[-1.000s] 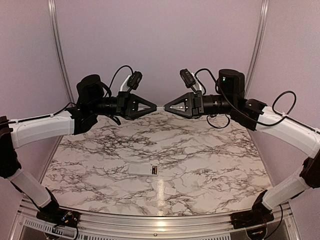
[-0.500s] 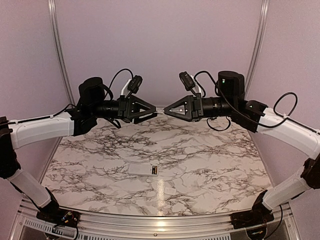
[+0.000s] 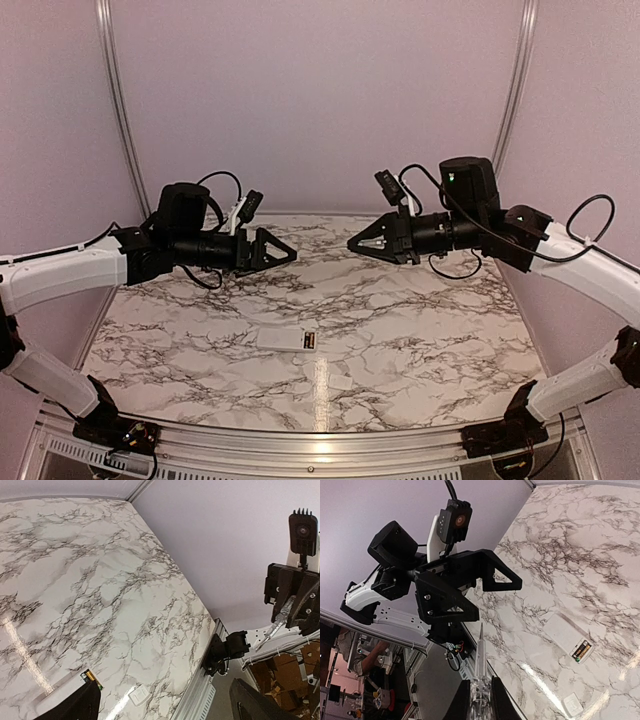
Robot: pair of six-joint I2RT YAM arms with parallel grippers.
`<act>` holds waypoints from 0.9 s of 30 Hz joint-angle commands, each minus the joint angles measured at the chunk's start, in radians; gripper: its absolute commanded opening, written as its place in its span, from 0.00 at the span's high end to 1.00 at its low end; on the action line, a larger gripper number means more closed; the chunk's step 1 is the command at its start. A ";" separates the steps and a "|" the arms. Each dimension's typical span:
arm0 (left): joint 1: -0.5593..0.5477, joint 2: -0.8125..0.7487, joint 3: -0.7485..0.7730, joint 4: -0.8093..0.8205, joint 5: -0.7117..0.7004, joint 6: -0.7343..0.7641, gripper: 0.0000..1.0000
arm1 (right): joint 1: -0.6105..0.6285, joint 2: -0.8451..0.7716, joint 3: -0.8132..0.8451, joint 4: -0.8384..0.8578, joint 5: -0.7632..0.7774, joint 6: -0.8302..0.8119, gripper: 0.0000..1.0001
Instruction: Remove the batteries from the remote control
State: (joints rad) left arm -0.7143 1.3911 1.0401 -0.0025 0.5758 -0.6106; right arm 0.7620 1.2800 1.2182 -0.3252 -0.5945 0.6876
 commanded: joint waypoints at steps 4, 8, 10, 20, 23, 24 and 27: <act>0.003 -0.001 -0.047 -0.273 -0.256 0.144 0.11 | 0.016 0.015 0.042 -0.274 0.187 0.041 1.00; 0.003 0.006 -0.073 -0.314 -0.289 0.160 0.13 | 0.035 0.079 0.080 -0.344 0.210 0.051 1.00; 0.003 0.021 -0.079 -0.337 -0.288 0.170 0.15 | 0.051 0.120 0.107 -0.374 0.216 0.055 1.00; 0.003 0.124 -0.090 -0.406 -0.297 0.192 0.27 | 0.096 0.269 0.177 -0.409 0.253 0.122 1.00; 0.003 0.162 -0.082 -0.416 -0.302 0.193 0.30 | 0.123 0.329 0.229 -0.447 0.280 0.117 1.00; 0.003 0.175 -0.078 -0.417 -0.301 0.192 0.31 | 0.128 0.348 0.249 -0.461 0.289 0.115 1.00; 0.003 0.220 -0.058 -0.433 -0.308 0.201 0.33 | 0.134 0.396 0.282 -0.490 0.311 0.122 1.00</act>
State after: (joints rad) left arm -0.7136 1.5574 0.9508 -0.3862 0.2909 -0.4335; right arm 0.8795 1.6287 1.4334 -0.7498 -0.3370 0.7937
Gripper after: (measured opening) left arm 0.679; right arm 0.107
